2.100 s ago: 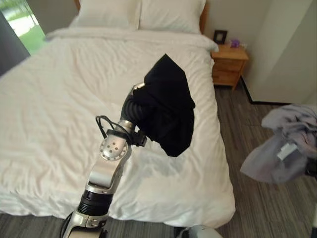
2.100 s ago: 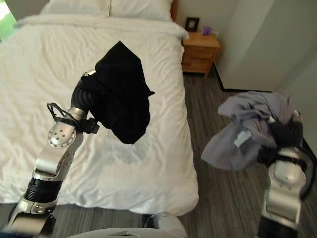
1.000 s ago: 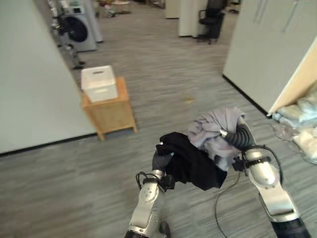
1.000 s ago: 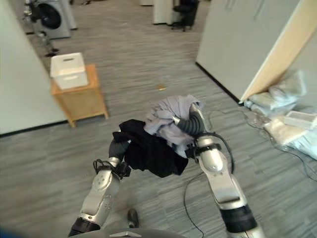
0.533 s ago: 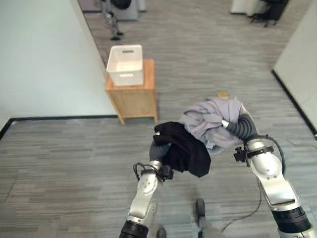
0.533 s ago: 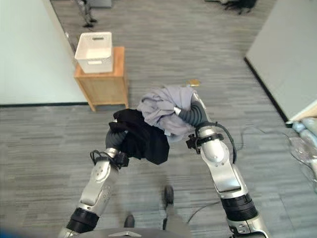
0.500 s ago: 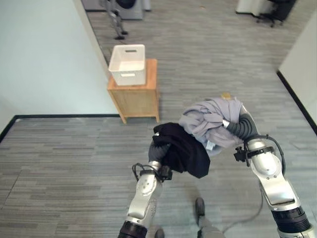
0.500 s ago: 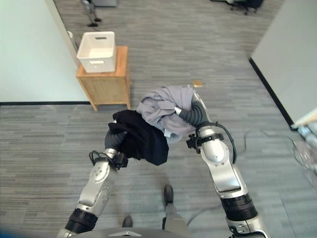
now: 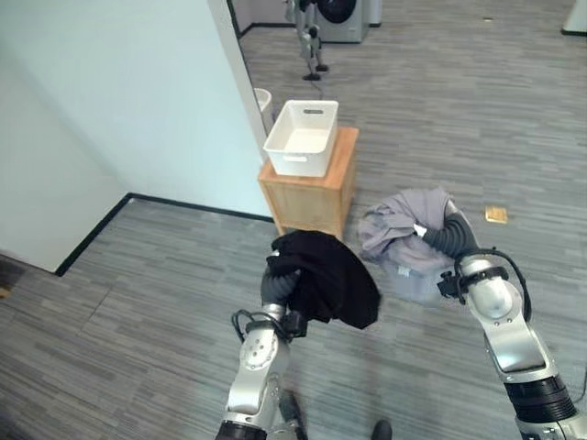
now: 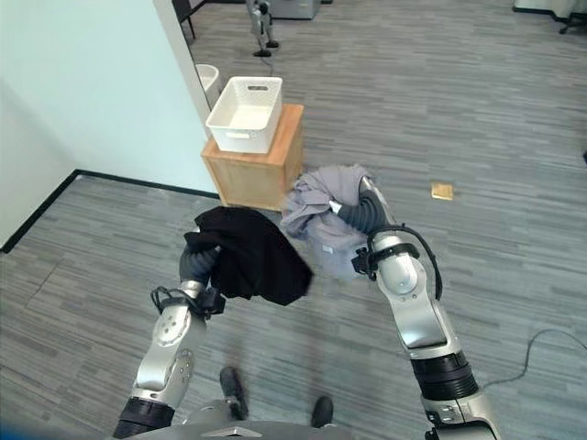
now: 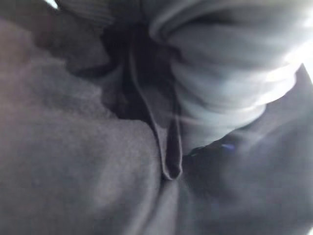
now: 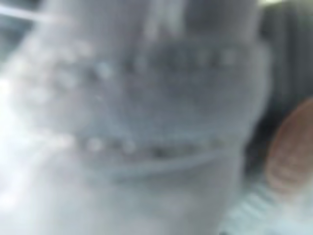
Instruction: Pick up bed clothes into laundry basket.
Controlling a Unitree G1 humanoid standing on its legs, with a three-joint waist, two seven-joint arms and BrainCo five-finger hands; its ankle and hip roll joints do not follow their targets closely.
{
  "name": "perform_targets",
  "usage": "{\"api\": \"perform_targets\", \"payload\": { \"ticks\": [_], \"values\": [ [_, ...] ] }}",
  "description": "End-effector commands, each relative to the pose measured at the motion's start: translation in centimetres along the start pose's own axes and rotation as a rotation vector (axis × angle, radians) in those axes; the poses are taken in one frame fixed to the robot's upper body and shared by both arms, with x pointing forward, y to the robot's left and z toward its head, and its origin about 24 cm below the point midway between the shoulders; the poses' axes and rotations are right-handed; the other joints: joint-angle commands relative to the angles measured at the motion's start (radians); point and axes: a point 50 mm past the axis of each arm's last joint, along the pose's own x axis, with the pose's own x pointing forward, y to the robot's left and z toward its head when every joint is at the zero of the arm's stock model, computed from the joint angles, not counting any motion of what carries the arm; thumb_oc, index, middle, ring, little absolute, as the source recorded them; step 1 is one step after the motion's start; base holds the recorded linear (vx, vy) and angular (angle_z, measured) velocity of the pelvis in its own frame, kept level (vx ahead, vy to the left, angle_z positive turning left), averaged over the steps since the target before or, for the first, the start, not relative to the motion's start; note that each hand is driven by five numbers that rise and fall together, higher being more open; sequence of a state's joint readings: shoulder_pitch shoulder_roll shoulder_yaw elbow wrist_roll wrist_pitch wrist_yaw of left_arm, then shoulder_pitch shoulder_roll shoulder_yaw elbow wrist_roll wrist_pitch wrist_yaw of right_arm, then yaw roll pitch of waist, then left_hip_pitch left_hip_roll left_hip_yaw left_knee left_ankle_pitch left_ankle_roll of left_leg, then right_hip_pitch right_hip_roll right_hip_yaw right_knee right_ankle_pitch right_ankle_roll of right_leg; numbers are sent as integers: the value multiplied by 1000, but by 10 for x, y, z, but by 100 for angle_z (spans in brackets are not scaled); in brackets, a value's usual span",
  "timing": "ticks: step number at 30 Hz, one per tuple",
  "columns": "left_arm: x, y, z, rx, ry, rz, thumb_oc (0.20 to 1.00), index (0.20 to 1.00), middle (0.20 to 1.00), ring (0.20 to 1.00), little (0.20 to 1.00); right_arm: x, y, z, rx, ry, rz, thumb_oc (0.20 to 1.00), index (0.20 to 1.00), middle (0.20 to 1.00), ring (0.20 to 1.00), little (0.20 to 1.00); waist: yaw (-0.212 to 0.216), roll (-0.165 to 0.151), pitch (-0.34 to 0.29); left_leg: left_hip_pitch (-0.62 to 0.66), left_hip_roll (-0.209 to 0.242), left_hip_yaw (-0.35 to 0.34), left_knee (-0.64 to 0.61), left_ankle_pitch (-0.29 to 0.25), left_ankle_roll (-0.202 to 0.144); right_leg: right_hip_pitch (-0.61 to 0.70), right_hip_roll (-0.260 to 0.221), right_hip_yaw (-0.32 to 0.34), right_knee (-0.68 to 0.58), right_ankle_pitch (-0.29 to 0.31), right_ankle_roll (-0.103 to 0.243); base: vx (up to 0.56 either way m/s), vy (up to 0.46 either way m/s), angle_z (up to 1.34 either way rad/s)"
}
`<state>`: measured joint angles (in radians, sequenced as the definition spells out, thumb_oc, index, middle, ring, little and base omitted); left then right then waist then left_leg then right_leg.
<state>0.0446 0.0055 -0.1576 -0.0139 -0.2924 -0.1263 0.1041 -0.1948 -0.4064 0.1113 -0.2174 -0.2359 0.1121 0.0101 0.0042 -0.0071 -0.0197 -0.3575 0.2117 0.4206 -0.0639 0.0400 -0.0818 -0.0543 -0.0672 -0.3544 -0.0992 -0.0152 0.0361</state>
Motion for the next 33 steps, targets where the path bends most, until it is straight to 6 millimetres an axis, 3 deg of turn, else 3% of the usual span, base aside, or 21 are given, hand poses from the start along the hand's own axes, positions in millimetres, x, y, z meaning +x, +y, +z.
{"api": "perform_targets", "payload": {
  "ticks": [1, 4, 5, 7, 8, 9, 10, 12, 14, 16, 18, 19, 20, 24, 27, 28, 29, 31, 33],
  "values": [
    [0, -6, 32, -6, -168, -66, 200, 200, 200, 200, 200, 7, -30, 30, -32, -150, -138, 200, 200, 200, 200, 200, 16, -3, -61, 13, 91, -37, -23, 119, -78, 157, -103, 33, 12, -40, 93, 510, 74, 13],
    [-6, 0, 30, 3, -159, -49, 200, 200, 200, 200, 200, 3, -28, 24, -20, -125, -144, 200, 200, 200, 200, 200, 12, 13, -77, 73, 82, -39, -23, 160, -94, 209, -108, 65, 12, -75, 116, 527, 189, -16],
    [-7, 3, 31, 7, -159, -40, 200, 200, 200, 200, 200, 2, -28, 22, -20, -114, -149, 200, 200, 200, 200, 200, 17, 13, -87, 100, 65, -37, -23, 175, -83, 229, -119, 76, 12, -81, 128, 516, 226, -54],
    [-7, 2, 30, 18, -150, -58, 200, 200, 200, 200, 200, -1, -30, 12, -24, -72, -176, 200, 200, 200, 200, 200, 21, -14, -101, 164, 31, 1, -23, 184, -70, 281, -170, 74, 12, -59, 166, 456, 204, -45],
    [-7, 2, 30, 18, -150, -58, 200, 200, 200, 200, 200, -1, -30, 12, -23, -71, -176, 200, 200, 200, 200, 200, 22, -16, -99, 167, 29, 3, -23, 183, -69, 283, -172, 75, 12, -60, 167, 455, 231, -12],
    [-4, -1, 29, 30, -134, -88, 200, 200, 200, 200, 200, -4, -37, 9, -42, -54, -197, 200, 200, 200, 200, 200, 19, -28, -99, 206, 2, 6, -23, 167, -50, 270, -217, 79, 128, -36, 185, 389, 224, 12],
    [0, -4, 31, 39, -135, -118, 200, 200, 200, 200, 200, -1, -44, 10, -71, -61, -210, 200, 200, 200, 200, 200, 16, -30, -98, 215, 5, 19, -23, 163, -43, 230, -224, 93, 213, -5, 182, 453, 262, 23],
    [5, -4, 35, 68, -147, -136, 200, 200, 200, 200, 200, 6, -54, 15, -111, -86, -233, 200, 200, 200, 200, 200, 16, -26, -103, 222, 8, 53, -23, 147, -31, 159, -236, 90, 269, 26, 186, 239, 129, 25],
    [12, -7, 39, 84, -157, -153, 200, 200, 200, 200, 200, 13, -64, 22, -142, -104, -253, 200, 200, 200, 200, 200, 3, -19, -103, 232, 11, 74, -23, 122, -26, 67, -182, 111, 263, 10, 157, 207, 96, -11],
    [14, -9, 41, 87, -156, -168, 200, 200, 200, 200, 200, 20, -73, 28, -177, -110, -261, 200, 200, 200, 200, 200, -8, -22, -103, 255, 3, 85, -23, 87, -23, 16, -133, 84, 197, -15, 136, 266, 38, -28],
    [15, -10, 41, 86, -159, -174, 200, 200, 200, 200, 200, 24, -74, 30, -181, -111, -264, 200, 200, 200, 200, 200, -12, -26, -103, 266, -2, 85, -23, 72, -19, 2, -108, 71, 148, 10, 117, 238, -24, -16],
    [14, -11, 40, 81, -156, -185, 200, 200, 200, 200, 200, 28, -78, 32, -194, -107, -273, 200, 200, 200, 200, 200, -34, -44, -100, 307, -28, 78, -23, 37, -21, -46, -59, 72, 55, 73, 73, 324, -58, 6],
    [14, -11, 40, 78, -154, -194, 200, 200, 200, 200, 200, 30, -80, 33, -201, -106, -278, 200, 200, 200, 200, 200, -42, -49, -100, 330, -38, 76, -23, 8, -27, -86, -38, 84, 12, 111, 58, 455, -91, 3],
    [17, -13, 29, 65, -111, -207, 200, 200, 200, 200, 200, 36, -83, 37, -220, -107, -293, 200, 200, 200, 200, 200, -53, -65, -98, 422, -83, 75, -23, -87, -40, -249, -46, 25, 12, 186, 58, 364, -104, 11],
    [12, -18, 22, 47, -85, -228, 200, 200, 200, 200, 200, 39, -84, 37, -241, -93, -286, 200, 200, 200, 200, 200, -54, -60, -113, 531, -121, 68, -23, -164, -38, -209, -48, 6, 12, 202, 27, 411, -111, -14],
    [9, -19, 20, 40, -79, -226, 200, 200, 200, 200, 200, 41, -82, 39, -240, -99, -279, 200, 200, 200, 200, 200, -49, -60, -115, 557, -124, 78, -1, -167, -44, -172, -55, -15, 12, 203, 26, 425, -193, -8],
    [7, -20, 19, 29, -74, -220, 200, 200, 200, 200, 200, 44, -81, 43, -242, -111, -271, 200, 200, 200, 200, 200, -43, -72, -108, 545, -118, 72, 128, -204, -58, -129, -68, -22, 12, 201, 20, 396, -237, -10],
    [4, -21, 18, 21, -74, -211, 200, 200, 200, 200, 200, 51, -81, 51, -264, -136, -263, 200, 200, 200, 200, 200, -23, -80, -84, 463, -53, 13, 368, -182, -62, -55, -79, -45, 12, 175, 25, 308, -265, 0],
    [4, -20, 17, 18, -77, -211, 200, 200, 200, 200, 200, 60, -84, 59, -295, -162, -259, 200, 200, 200, 200, 200, -1, -94, -69, 359, -26, -34, 526, -144, -77, -8, -91, -55, 12, 143, 18, 174, -170, -16]
  ]
}}
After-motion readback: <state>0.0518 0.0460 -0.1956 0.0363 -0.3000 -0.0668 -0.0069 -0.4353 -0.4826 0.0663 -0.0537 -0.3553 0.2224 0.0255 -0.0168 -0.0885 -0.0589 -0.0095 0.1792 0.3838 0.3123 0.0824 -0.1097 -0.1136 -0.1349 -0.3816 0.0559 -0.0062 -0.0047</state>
